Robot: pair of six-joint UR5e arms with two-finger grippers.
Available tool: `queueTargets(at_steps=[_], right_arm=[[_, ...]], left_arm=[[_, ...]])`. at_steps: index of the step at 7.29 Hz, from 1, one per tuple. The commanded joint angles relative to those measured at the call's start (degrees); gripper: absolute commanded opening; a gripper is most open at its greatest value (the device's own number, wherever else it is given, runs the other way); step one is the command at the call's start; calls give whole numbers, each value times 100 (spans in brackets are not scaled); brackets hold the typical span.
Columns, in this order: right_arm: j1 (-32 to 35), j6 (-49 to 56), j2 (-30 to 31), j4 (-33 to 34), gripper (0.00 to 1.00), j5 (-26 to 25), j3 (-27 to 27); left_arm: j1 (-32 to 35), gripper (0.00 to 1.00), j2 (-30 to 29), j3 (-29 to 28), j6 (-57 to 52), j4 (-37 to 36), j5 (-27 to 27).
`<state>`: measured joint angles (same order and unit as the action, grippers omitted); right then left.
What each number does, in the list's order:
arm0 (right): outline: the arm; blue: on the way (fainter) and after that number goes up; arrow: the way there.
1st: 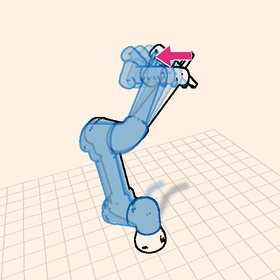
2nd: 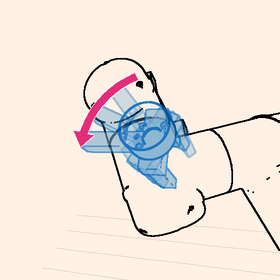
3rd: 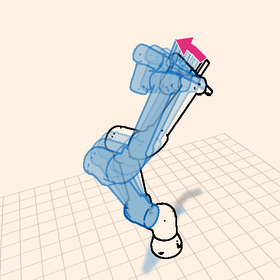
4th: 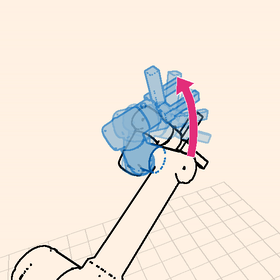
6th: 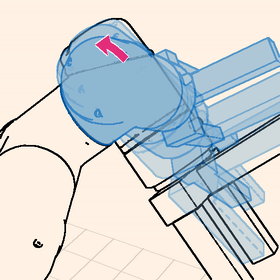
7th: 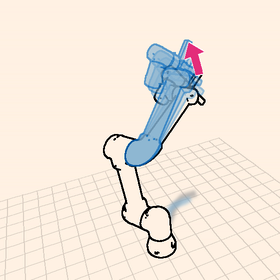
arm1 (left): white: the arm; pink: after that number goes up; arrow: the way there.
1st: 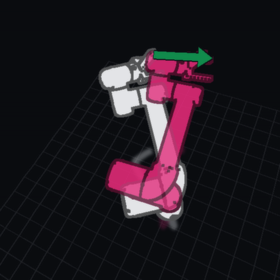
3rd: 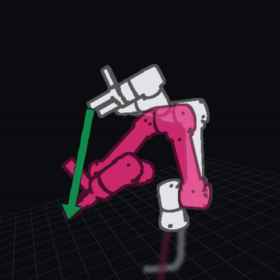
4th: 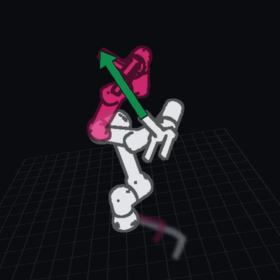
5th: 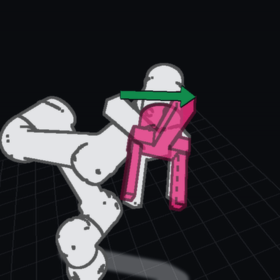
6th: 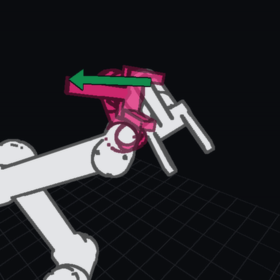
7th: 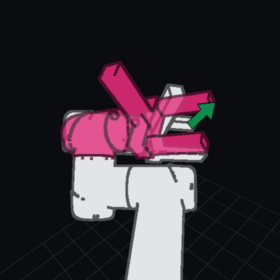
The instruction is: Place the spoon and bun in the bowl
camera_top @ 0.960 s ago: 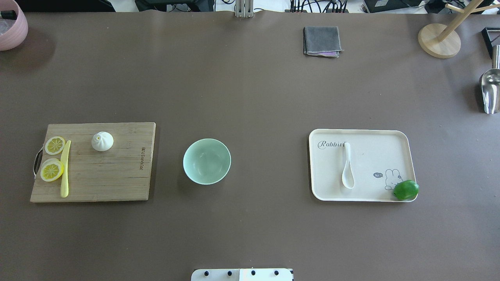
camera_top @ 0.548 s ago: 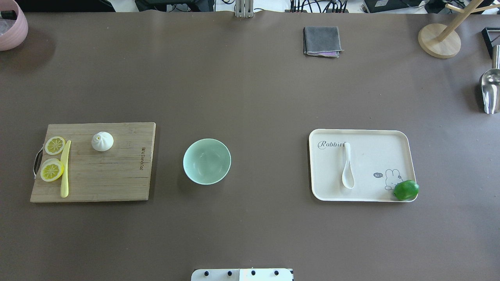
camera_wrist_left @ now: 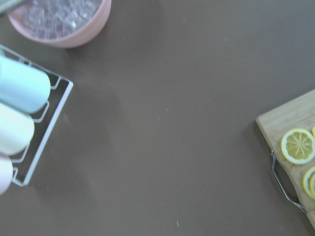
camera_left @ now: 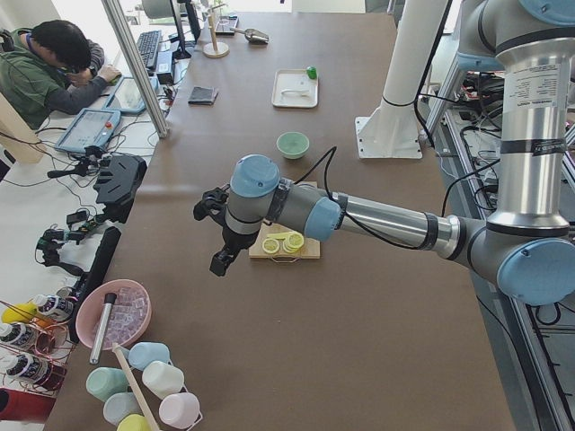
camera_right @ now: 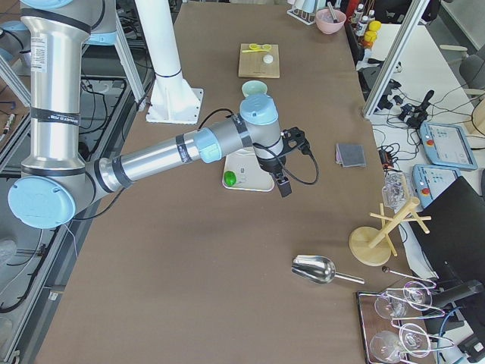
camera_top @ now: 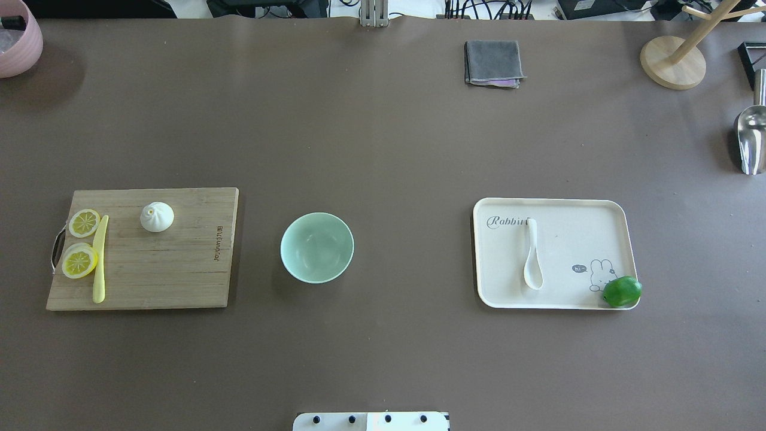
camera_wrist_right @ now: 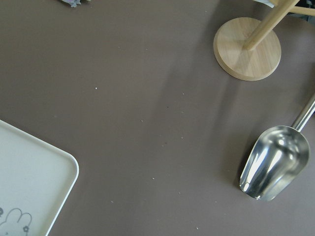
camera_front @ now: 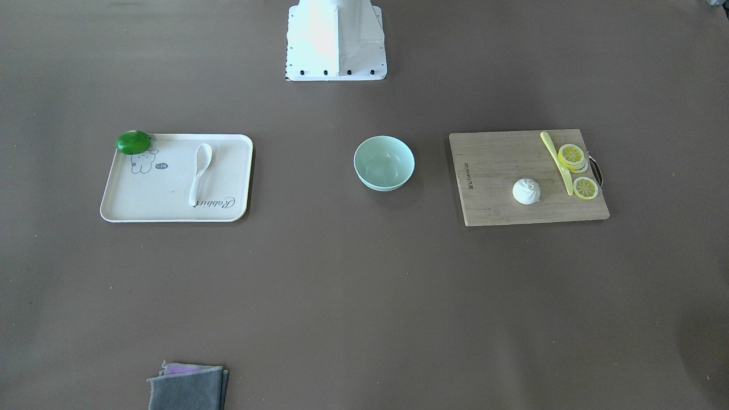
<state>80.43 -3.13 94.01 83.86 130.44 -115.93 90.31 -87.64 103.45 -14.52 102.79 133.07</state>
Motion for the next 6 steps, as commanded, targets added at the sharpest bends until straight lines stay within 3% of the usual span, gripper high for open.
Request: queueTargets(at_steps=[1, 3, 5, 6], right_arm=[[-1033, -1901, -592, -45, 100, -245, 70], [-2166, -3599, -1023, -62, 100, -1279, 62], [-3213, -4683, -1323, -88, 100, -2141, 79], [-3731, -5175, -1342, -402, 100, -2650, 184]], left_arm=[[-5, 100, -69, -88, 150, 469, 429], [-415, 99, -25, -114, 877, 944, 439], [-794, 99, -43, -105, 1502, 998, 431], [-857, 99, -60, -114, 1513, 989, 431]])
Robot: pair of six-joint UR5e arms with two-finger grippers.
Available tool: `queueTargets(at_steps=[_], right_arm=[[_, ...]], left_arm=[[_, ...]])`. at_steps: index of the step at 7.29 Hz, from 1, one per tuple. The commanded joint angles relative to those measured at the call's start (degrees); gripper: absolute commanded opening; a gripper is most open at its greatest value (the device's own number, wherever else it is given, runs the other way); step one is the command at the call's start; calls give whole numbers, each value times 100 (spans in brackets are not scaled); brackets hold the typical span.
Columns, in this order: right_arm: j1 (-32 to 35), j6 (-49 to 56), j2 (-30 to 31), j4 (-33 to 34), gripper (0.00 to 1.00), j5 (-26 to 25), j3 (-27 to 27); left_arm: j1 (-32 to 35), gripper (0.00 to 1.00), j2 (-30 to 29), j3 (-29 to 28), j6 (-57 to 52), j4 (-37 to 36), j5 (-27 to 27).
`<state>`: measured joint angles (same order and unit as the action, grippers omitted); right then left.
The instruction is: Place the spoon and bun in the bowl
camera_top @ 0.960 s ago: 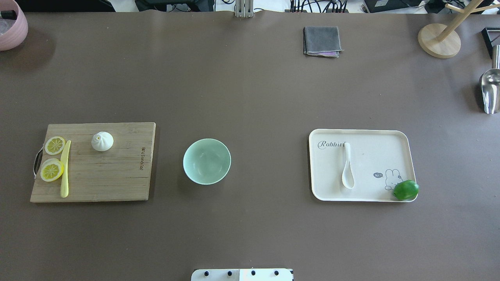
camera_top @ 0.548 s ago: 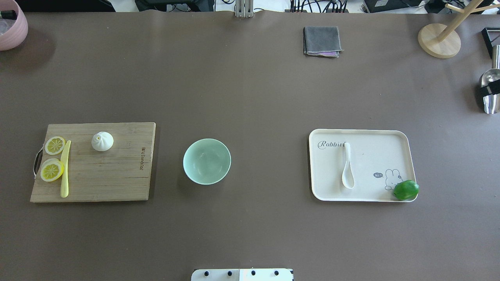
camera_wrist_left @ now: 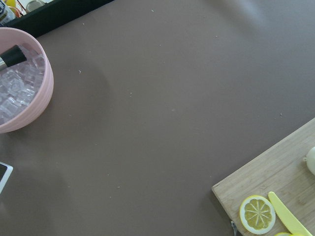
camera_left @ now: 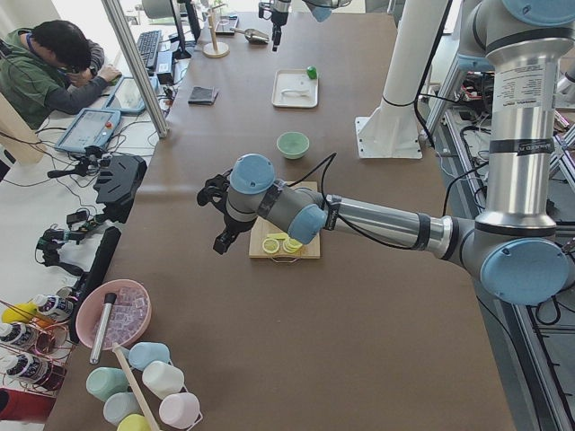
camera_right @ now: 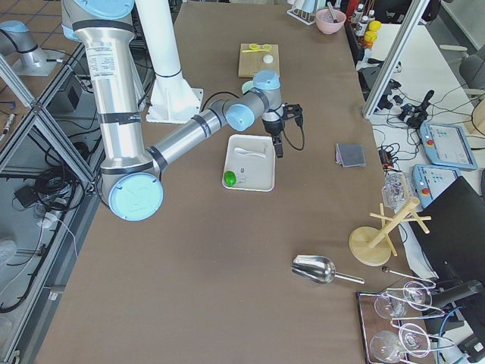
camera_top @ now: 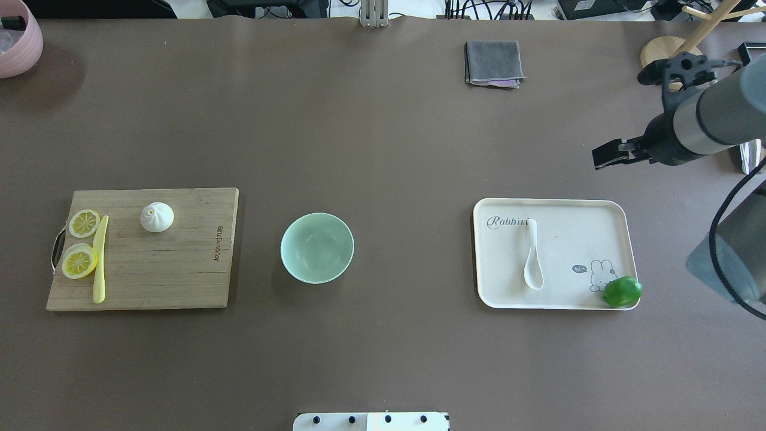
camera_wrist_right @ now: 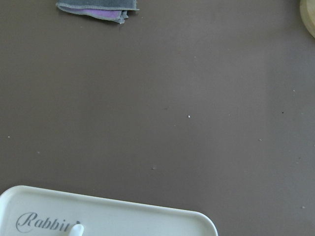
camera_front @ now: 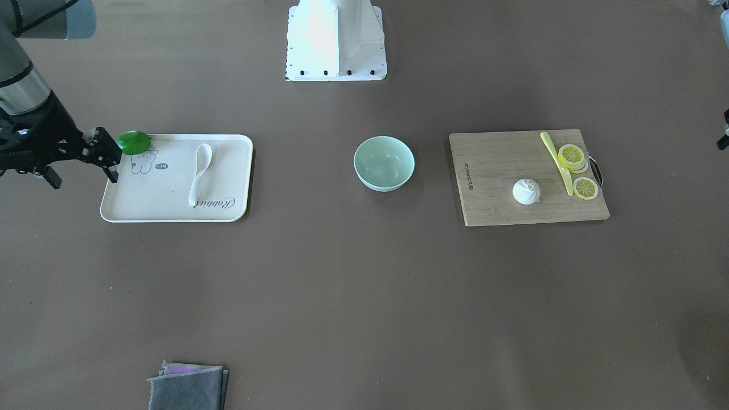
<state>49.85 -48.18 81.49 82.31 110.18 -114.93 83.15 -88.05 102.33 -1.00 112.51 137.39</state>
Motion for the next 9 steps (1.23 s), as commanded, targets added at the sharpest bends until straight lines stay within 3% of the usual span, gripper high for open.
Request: queueTargets(at_steps=[1, 3, 6, 9], right_arm=[[-1113, -1206, -116, -721, 100, -1099, 363], [-1738, -1868, -213, -1146, 95, -1724, 796], [-2259, -2468, -160, -1147, 69, -2245, 806], [-2366, -2512, -72, -1139, 65, -2422, 841]], left_arm=[[-176, 99, -36, -3, 162, 25, -2], [-194, 99, -36, 6, 170, 25, -2], [-203, 99, -28, -12, 170, 86, -2], [-229, 99, -19, -12, 170, 95, -2]])
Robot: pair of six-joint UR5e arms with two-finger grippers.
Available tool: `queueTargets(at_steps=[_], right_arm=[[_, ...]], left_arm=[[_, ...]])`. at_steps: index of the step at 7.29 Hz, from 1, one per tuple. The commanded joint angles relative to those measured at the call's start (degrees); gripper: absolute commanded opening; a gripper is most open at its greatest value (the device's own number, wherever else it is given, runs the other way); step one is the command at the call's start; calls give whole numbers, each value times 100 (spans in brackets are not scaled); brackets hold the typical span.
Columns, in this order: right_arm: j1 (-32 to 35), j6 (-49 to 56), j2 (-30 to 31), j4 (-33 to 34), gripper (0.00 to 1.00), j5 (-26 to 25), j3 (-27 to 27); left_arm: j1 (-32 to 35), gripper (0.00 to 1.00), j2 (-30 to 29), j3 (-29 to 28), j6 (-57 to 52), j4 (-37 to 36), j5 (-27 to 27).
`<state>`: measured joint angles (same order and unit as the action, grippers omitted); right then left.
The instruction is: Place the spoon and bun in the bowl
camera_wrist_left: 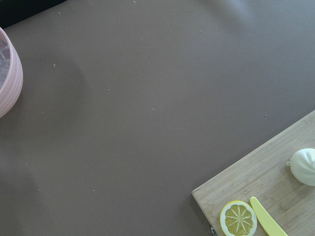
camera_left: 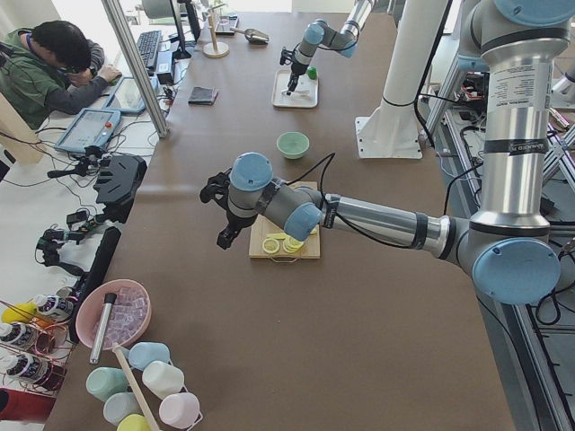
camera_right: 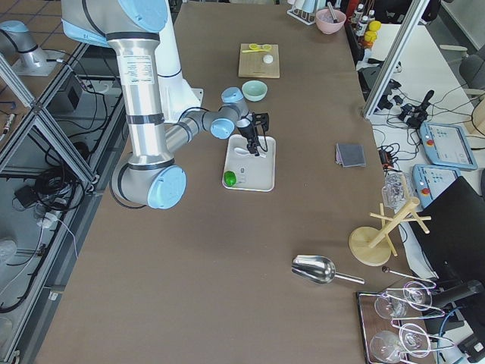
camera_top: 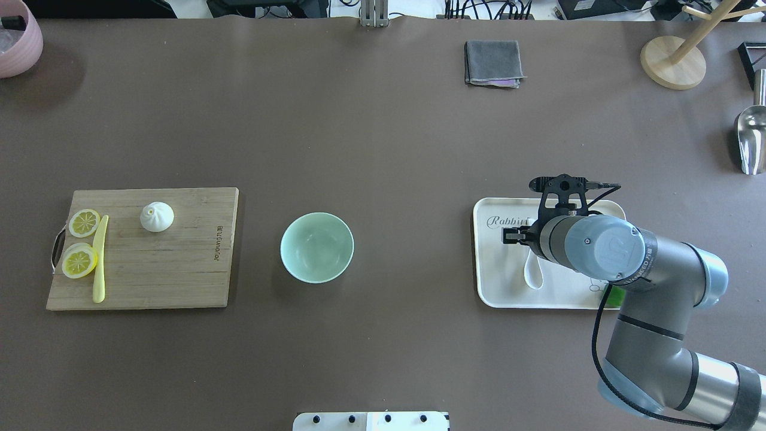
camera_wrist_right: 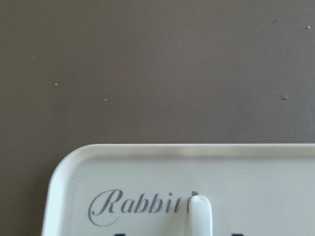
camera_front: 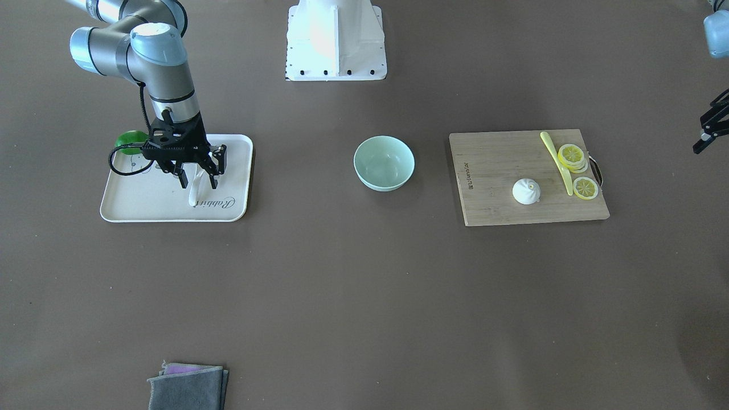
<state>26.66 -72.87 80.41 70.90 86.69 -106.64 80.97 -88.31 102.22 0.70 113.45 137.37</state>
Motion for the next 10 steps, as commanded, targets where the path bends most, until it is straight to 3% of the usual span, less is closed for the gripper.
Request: queueTargets(at_steps=[1, 4, 5, 6, 8, 9, 10], right_arm=[[-64, -43, 45, 3, 57, -108, 11], [-108, -140, 54, 12, 34, -161, 64], [-125, -209, 62, 3, 21, -205, 64], [-126, -262, 28, 12, 0, -205, 29], [-134, -271, -130, 90, 0, -179, -242], [-143, -654, -523, 395, 0, -170, -191], [-161, -1093, -1196, 1216, 0, -170, -191]], left_arm=[[-11, 99, 7, -1, 0, 2, 0], [-11, 99, 15, 8, 0, 2, 0], [-11, 99, 15, 8, 0, 2, 0], [-11, 99, 24, 8, 0, 2, 0], [-11, 99, 24, 17, 0, 2, 9], [-11, 99, 33, 17, 0, 2, 9], [-20, 99, 42, 8, 0, 2, 9]])
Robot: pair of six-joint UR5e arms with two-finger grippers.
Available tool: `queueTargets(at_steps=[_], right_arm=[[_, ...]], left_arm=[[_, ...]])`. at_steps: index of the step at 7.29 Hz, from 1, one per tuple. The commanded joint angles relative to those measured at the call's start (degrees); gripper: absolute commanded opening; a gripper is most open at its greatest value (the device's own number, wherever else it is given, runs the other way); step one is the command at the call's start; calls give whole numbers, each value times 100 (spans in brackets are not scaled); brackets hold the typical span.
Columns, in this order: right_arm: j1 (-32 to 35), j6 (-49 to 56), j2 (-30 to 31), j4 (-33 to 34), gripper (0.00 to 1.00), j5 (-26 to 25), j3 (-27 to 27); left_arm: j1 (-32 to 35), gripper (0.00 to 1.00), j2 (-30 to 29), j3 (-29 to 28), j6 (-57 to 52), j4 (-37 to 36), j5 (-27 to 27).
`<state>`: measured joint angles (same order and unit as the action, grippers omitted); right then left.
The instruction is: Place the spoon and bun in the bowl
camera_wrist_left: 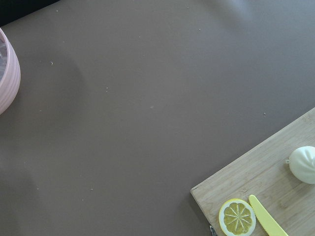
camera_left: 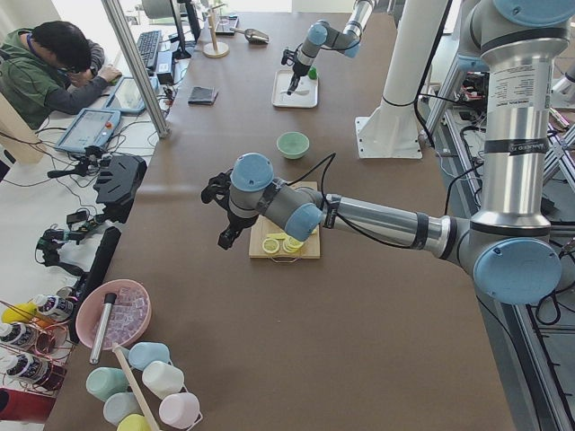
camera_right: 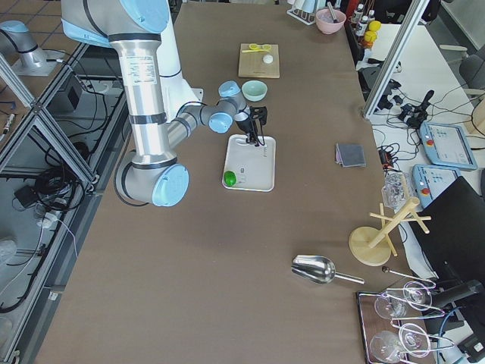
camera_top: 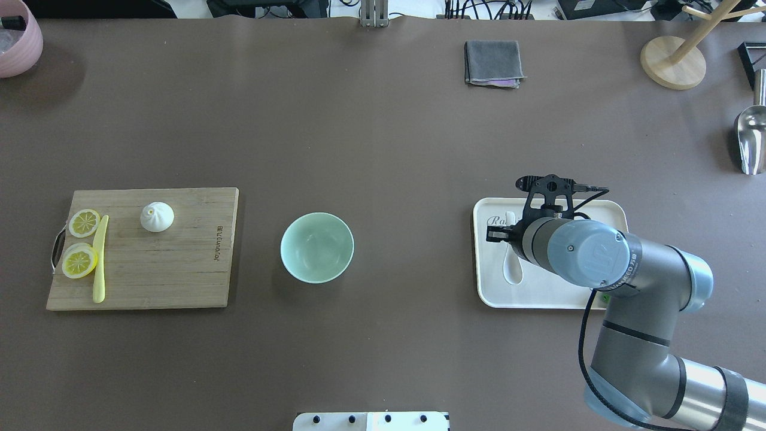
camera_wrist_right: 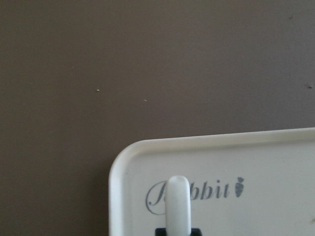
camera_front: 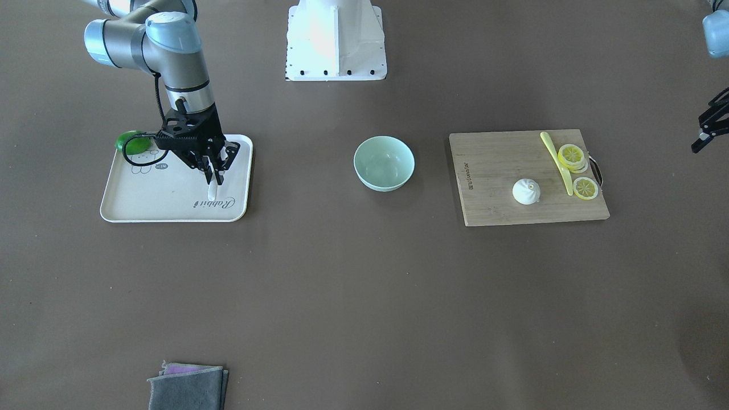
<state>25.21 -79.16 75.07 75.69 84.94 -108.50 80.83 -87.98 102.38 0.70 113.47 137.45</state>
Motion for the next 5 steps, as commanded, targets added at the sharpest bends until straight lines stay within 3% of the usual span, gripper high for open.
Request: queueTargets(at_steps=[1, 2, 5], right_arm=[[-85, -921, -1383, 1564, 0, 5, 48], [-217, -1422, -2008, 1998, 0, -38, 344], [-578, -3004, -3715, 2029, 0, -451, 2205]], left_arm=[[-6, 99, 0, -7, 0, 0, 1], [-6, 99, 0, 2, 0, 9, 10], [-24, 99, 0, -16, 17, 53, 1]])
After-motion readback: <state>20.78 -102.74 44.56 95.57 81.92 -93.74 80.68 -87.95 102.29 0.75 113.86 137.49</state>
